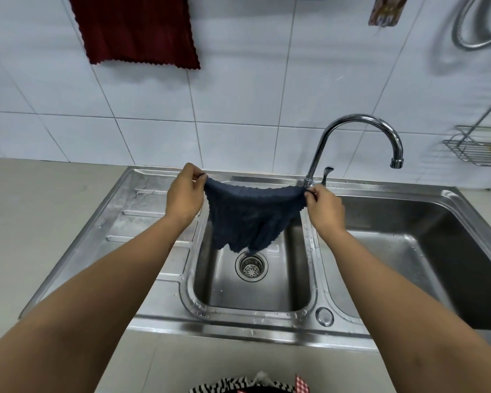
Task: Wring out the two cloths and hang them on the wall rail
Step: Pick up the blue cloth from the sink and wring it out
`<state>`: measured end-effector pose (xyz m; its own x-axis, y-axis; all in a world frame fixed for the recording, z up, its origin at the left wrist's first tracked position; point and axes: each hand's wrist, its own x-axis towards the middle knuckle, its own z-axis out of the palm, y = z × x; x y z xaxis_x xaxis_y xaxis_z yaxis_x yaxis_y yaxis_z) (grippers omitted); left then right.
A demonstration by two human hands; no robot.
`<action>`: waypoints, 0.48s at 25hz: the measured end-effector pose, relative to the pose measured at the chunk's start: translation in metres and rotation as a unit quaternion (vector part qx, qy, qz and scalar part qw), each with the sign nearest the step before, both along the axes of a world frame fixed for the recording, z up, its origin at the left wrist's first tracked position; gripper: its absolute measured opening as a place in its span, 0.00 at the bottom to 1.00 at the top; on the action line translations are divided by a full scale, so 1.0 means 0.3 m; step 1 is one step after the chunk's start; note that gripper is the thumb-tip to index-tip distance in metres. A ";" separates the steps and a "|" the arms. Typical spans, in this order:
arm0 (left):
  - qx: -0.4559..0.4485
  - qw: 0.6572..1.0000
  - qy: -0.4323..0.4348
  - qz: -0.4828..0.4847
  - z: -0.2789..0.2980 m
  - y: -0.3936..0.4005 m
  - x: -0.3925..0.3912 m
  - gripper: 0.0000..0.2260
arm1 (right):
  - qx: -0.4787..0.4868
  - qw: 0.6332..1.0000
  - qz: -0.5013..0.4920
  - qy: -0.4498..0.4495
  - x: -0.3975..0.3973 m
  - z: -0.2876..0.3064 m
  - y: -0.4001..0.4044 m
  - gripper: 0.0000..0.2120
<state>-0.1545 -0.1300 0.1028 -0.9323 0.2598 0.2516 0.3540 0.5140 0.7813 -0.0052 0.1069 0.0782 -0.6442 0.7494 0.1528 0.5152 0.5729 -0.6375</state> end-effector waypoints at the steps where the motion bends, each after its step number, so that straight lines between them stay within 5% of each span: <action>1: 0.009 1.000 0.021 0.016 0.004 -0.007 0.007 0.04 | 0.023 0.999 -0.011 0.041 0.009 0.018 -0.015 0.08; 4: 0.093 0.993 0.045 0.051 0.025 -0.006 0.046 0.05 | 0.072 0.981 -0.047 0.173 0.014 0.062 -0.063 0.08; 8: -0.164 0.986 0.032 -0.010 -0.001 0.005 0.099 0.08 | 0.047 0.998 -0.022 -0.026 0.002 0.070 -0.069 0.09; 12: -0.090 0.996 -0.011 -0.008 0.020 0.027 0.100 0.06 | 0.018 0.999 -0.042 -0.006 0.016 0.091 -0.064 0.07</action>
<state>-0.1245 -0.1218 0.1087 -0.9328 0.3127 0.1794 0.3466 0.6406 0.6852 -0.0004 0.0878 0.1054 -0.5818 0.7947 0.1730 0.5690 0.5497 -0.6116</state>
